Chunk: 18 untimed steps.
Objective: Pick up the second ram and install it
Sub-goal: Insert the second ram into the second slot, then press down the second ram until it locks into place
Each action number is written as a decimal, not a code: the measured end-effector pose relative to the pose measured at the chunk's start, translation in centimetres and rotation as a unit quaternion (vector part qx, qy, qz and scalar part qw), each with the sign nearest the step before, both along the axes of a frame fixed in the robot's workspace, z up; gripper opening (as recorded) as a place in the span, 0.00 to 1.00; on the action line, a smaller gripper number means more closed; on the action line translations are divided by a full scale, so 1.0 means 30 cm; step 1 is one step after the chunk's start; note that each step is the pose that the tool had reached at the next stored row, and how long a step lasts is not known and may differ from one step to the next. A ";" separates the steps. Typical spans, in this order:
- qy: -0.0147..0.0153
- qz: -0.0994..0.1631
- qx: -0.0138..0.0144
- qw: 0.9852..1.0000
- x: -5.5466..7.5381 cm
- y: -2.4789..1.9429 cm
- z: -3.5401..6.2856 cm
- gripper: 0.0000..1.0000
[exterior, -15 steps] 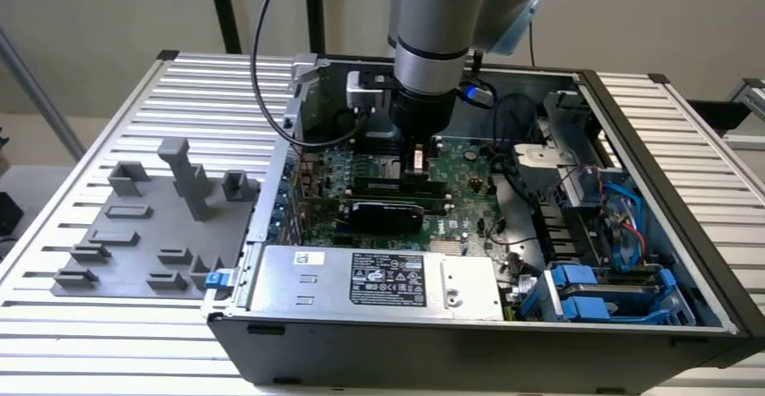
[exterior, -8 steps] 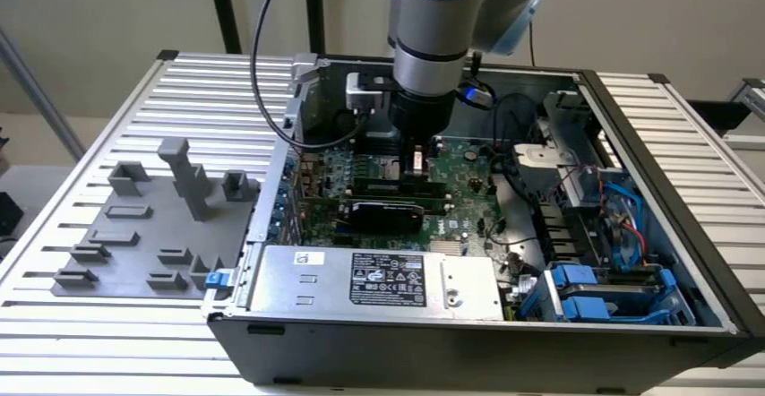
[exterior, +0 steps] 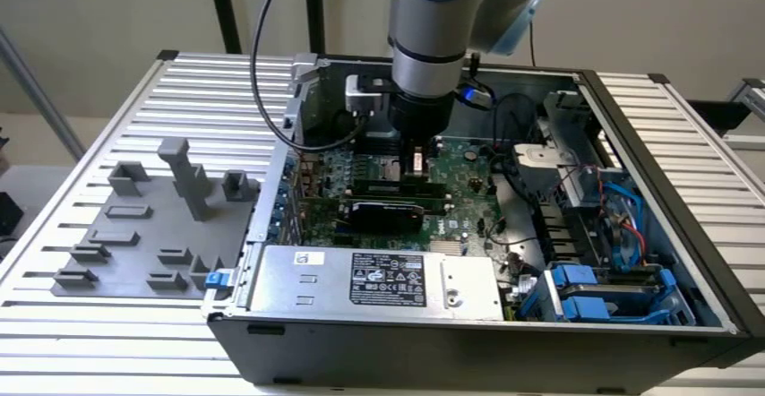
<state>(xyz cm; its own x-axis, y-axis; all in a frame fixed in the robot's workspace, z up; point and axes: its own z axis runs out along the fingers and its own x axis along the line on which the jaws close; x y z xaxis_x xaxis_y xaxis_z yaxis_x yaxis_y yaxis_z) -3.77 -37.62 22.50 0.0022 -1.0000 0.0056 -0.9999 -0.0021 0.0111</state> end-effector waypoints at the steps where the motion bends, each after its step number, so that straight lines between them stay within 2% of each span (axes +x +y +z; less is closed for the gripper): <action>1: 0.000 0.000 0.000 1.000 -0.001 0.000 -0.001 0.00; 18: 0.000 0.000 0.000 1.000 -0.004 0.001 -0.019 0.00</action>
